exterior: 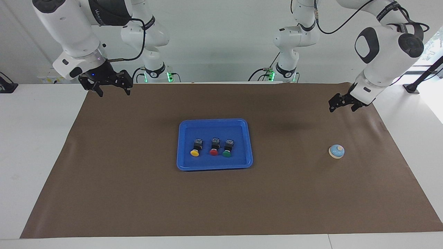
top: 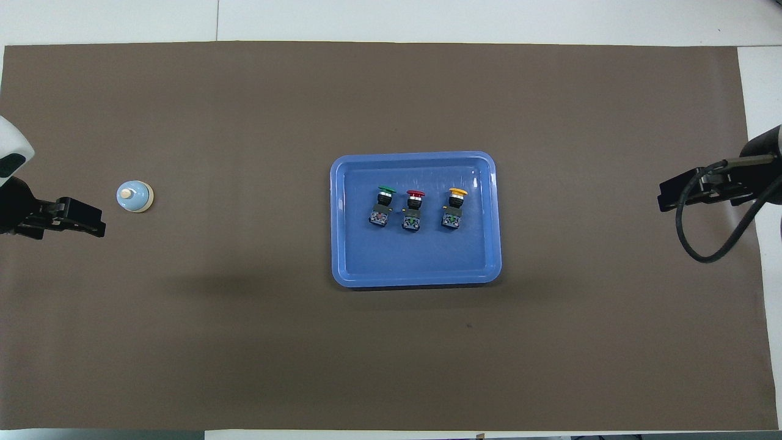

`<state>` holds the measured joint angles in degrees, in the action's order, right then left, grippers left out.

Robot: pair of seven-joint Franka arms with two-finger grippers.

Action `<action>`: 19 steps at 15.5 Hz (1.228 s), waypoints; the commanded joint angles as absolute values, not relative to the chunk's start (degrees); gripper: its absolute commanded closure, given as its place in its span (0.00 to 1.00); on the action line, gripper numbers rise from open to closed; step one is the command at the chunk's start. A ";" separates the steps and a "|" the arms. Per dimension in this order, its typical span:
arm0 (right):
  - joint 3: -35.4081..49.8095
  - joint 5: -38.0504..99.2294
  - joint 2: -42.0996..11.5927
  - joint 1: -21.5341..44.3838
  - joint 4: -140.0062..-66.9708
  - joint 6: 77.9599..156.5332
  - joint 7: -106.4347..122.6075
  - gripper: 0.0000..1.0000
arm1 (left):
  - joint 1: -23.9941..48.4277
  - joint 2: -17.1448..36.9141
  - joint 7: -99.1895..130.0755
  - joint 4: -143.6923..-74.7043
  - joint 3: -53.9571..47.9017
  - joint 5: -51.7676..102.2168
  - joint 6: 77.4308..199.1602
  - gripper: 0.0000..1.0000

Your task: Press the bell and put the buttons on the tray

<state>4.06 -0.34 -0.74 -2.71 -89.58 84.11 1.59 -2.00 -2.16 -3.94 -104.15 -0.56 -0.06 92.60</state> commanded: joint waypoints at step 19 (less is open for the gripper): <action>4.04 0.35 0.26 -3.08 -90.70 84.64 2.64 0.00 | -0.26 3.69 -3.34 -93.08 -0.26 -0.26 89.21 0.00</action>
<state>4.06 -0.34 -0.73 -2.71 -89.61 84.11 1.59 -1.10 2.95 -3.87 -95.45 -0.83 -0.01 91.34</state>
